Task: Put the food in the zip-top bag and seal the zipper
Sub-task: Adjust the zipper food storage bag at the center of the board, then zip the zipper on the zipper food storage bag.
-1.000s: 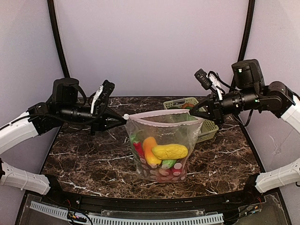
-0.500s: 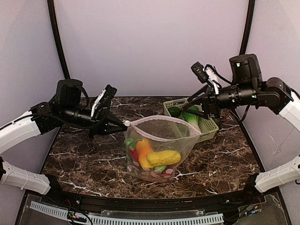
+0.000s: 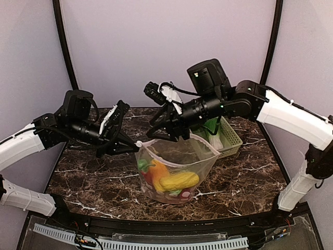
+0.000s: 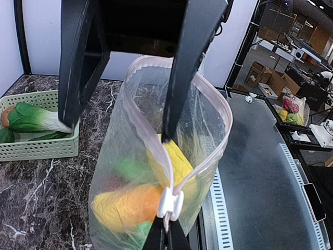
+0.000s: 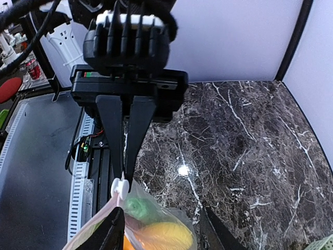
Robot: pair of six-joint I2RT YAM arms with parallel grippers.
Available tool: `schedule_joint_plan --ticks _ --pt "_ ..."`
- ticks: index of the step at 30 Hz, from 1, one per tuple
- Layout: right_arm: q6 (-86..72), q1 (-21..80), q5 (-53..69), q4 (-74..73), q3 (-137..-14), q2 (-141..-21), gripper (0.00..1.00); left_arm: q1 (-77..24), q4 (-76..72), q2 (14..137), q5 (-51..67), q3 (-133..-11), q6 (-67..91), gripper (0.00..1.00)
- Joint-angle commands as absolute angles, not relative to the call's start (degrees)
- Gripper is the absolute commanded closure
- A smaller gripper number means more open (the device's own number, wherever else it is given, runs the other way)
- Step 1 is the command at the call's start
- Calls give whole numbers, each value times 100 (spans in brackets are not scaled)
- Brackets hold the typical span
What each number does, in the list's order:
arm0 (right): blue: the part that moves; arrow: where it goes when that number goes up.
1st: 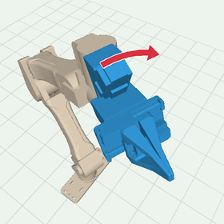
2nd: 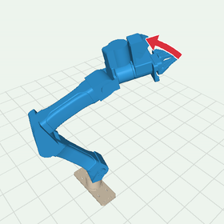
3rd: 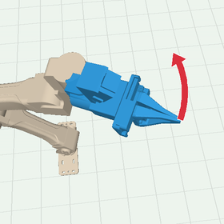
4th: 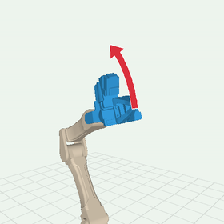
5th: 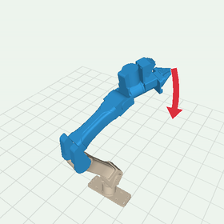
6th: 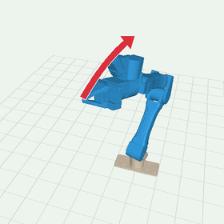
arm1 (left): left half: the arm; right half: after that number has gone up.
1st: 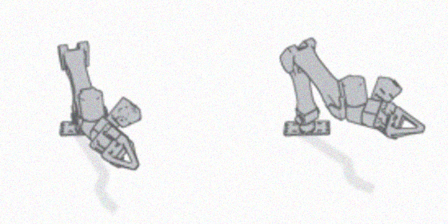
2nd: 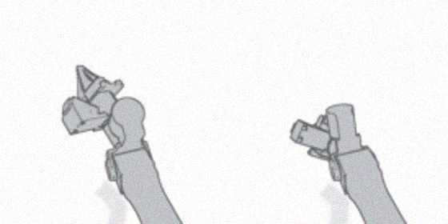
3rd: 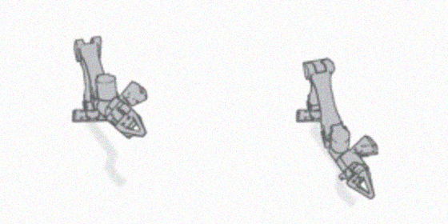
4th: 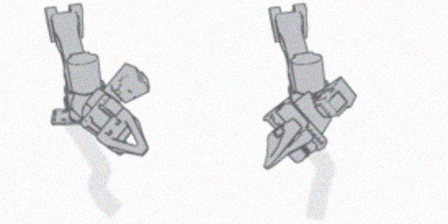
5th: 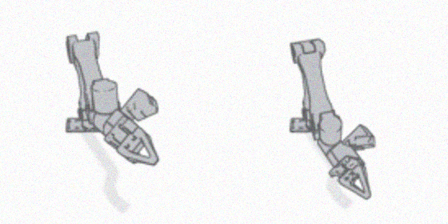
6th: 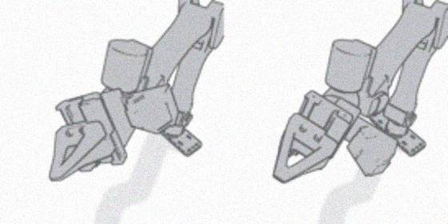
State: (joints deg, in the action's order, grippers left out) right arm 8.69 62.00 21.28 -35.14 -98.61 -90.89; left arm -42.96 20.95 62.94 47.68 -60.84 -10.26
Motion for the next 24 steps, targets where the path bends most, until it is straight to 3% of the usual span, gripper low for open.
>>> schedule_joint_plan --ticks 1,24 --pt "1113 6446 2281 -3462 -10376 -9465 54 -4279 2339 6151 4748 -6215 -1172 99" --pt "680 6825 2040 -4032 -10592 -9930 63 -4280 2221 5989 4440 -6147 -1102 99"
